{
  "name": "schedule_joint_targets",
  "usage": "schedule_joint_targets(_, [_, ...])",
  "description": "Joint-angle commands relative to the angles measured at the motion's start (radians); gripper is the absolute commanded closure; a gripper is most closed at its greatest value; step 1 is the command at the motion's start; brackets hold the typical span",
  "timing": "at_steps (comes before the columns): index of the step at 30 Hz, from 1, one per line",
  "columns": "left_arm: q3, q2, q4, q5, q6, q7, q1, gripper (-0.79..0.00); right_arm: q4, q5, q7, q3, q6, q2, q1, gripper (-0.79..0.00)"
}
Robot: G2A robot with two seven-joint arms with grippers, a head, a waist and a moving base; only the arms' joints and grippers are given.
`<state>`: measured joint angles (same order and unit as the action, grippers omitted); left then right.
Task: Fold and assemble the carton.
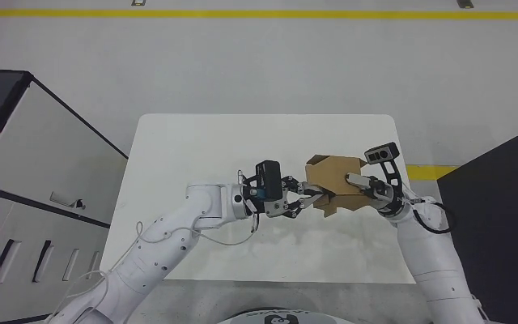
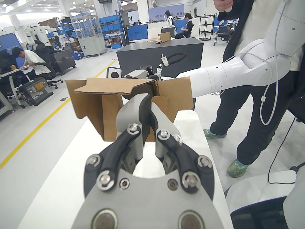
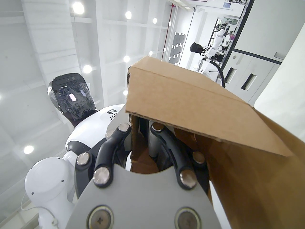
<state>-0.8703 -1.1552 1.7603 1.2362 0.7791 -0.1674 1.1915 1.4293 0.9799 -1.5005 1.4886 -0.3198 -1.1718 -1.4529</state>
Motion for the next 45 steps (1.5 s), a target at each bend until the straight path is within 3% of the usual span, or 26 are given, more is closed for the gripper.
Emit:
schedule_joint_targets(1, [0.001, -0.001, -0.002, 0.000, 0.000, -0.002, -0.001, 0.000, -0.001, 0.002, -0.004, 0.003, 0.004, -0.003, -0.001, 0.000])
schedule_joint_targets(20, [-0.027, -0.001, -0.008, 0.009, -0.011, -0.010, 0.009, 0.000, 0.012, -0.002, -0.035, 0.028, 0.035, -0.029, -0.009, 0.000])
schedule_joint_targets(38, [-0.001, -0.011, -0.010, 0.003, 0.005, 0.000, 0.000, 0.000, 0.025, -0.006, -0.035, 0.008, 0.035, -0.029, -0.016, 0.000])
schedule_joint_targets(45, [-0.038, -0.004, 0.003, -0.001, 0.000, -0.009, 0.016, 0.000, 0.008, 0.036, -0.035, 0.023, 0.035, -0.028, -0.019, 0.000])
